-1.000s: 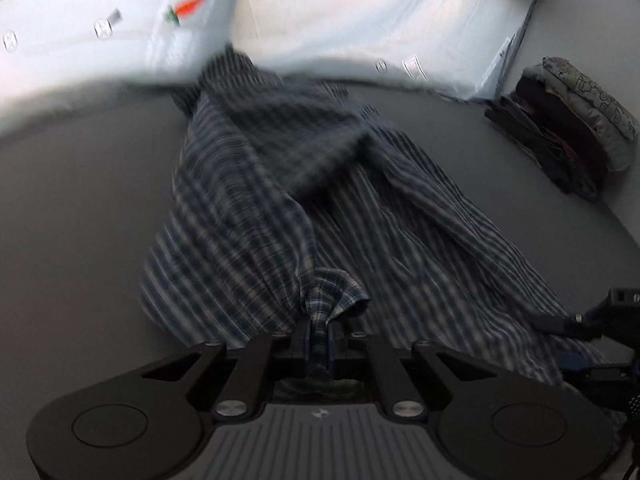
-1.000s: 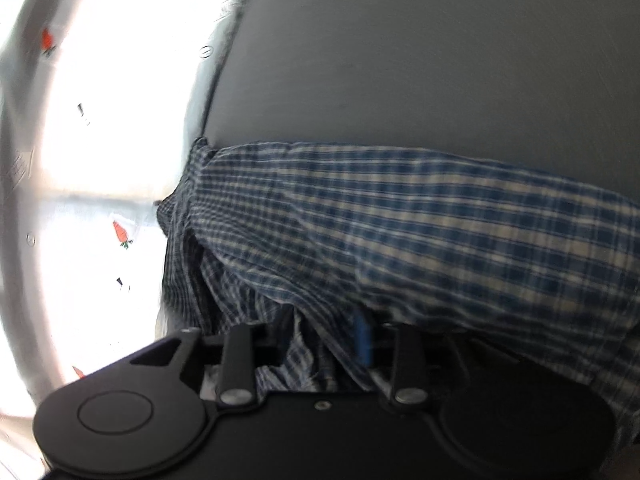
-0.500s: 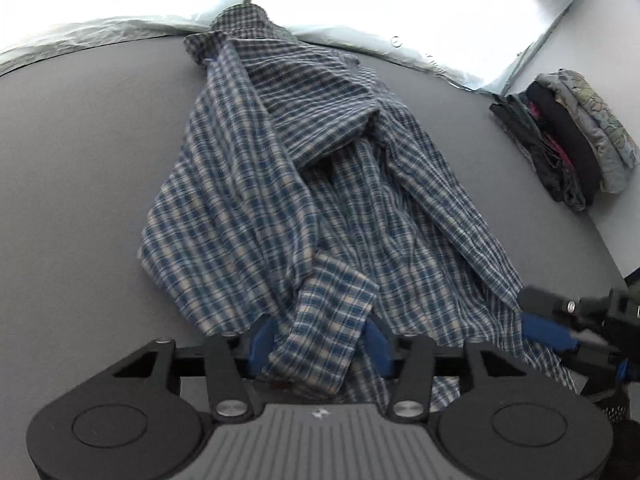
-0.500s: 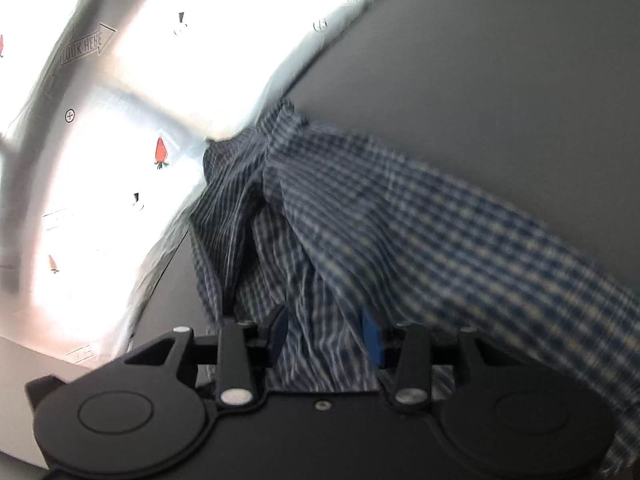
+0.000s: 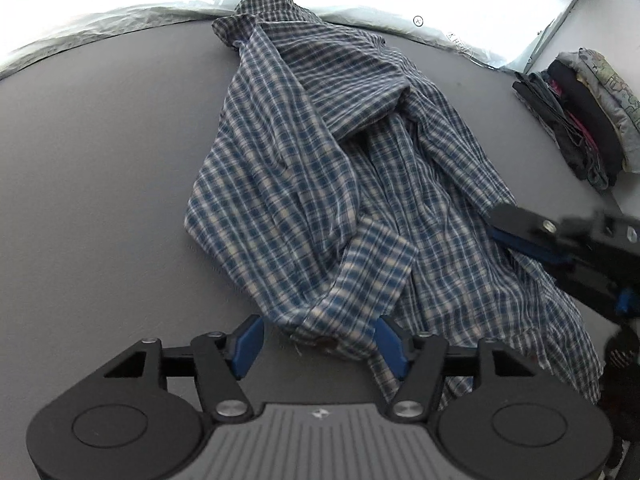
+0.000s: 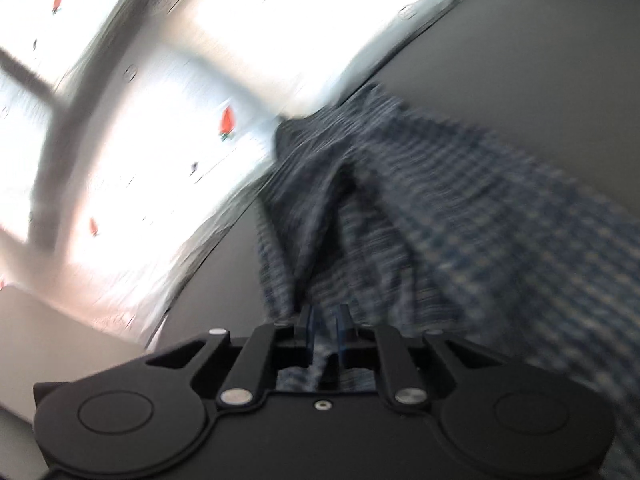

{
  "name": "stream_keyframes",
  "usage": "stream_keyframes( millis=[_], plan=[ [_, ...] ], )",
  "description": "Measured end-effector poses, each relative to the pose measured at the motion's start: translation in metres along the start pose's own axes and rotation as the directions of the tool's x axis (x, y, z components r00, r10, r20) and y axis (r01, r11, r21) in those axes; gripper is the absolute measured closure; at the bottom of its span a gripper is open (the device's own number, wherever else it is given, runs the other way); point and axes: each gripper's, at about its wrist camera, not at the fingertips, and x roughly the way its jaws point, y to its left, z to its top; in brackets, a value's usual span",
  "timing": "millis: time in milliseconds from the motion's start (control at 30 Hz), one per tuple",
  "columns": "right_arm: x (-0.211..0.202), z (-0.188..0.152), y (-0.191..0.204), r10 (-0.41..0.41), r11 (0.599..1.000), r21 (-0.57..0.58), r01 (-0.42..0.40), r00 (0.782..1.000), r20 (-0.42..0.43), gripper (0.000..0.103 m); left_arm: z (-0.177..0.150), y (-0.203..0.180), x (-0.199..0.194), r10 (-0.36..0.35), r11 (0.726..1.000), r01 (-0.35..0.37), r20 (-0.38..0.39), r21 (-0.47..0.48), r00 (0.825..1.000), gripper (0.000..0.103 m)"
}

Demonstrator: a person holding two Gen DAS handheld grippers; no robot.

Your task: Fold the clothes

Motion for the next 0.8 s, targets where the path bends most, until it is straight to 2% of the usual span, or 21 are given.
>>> stream_keyframes(
  millis=[67, 167, 233, 367, 467, 533, 600, 667, 800],
  plan=[
    [0.012, -0.002, 0.006, 0.012, 1.000, -0.019, -0.013, 0.999, -0.032, 0.089, -0.003, 0.003, 0.001, 0.002, 1.000, -0.002, -0.008, -0.004, 1.000, 0.040],
    [0.032, -0.007, 0.013, -0.035, 0.997, -0.074, 0.030, 0.997, -0.070, 0.081, -0.004, 0.007, 0.002, -0.010, 1.000, 0.009, -0.009, -0.025, 1.000, 0.039],
    [0.041, -0.009, 0.016, -0.050, 0.993, -0.112, 0.039, 0.994, -0.099, 0.080, -0.005, 0.009, 0.002, -0.011, 0.999, 0.011, -0.011, -0.031, 1.000, 0.039],
    [0.049, -0.011, 0.018, -0.060, 0.987, -0.157, 0.041, 0.991, -0.116, 0.069, -0.006, 0.011, 0.002, -0.009, 0.999, 0.009, -0.008, -0.044, 1.000, 0.038],
    [0.058, -0.013, 0.021, -0.085, 0.976, -0.211, 0.055, 0.987, -0.135, 0.069, -0.007, 0.013, 0.004, -0.004, 0.998, 0.004, -0.006, -0.067, 1.000, 0.038],
    [0.064, -0.015, 0.022, -0.077, 0.974, -0.225, 0.041, 0.985, -0.153, 0.072, -0.007, 0.015, 0.004, -0.004, 0.997, 0.004, -0.001, -0.080, 1.000, 0.038],
    [0.067, -0.016, 0.023, -0.070, 0.973, -0.229, 0.031, 0.984, -0.164, 0.089, -0.007, 0.015, 0.004, -0.003, 0.996, 0.003, 0.002, -0.087, 1.000, 0.038],
    [0.069, -0.017, 0.022, -0.065, 0.977, -0.212, 0.027, 0.983, -0.172, 0.097, -0.007, 0.015, 0.004, 0.001, 0.996, 0.000, 0.003, -0.090, 1.000, 0.038],
    [0.063, -0.017, 0.018, -0.043, 0.985, -0.173, 0.014, 0.985, -0.165, 0.100, -0.007, 0.013, 0.003, 0.016, 0.995, -0.016, 0.009, -0.096, 1.000, 0.038]
  ],
)
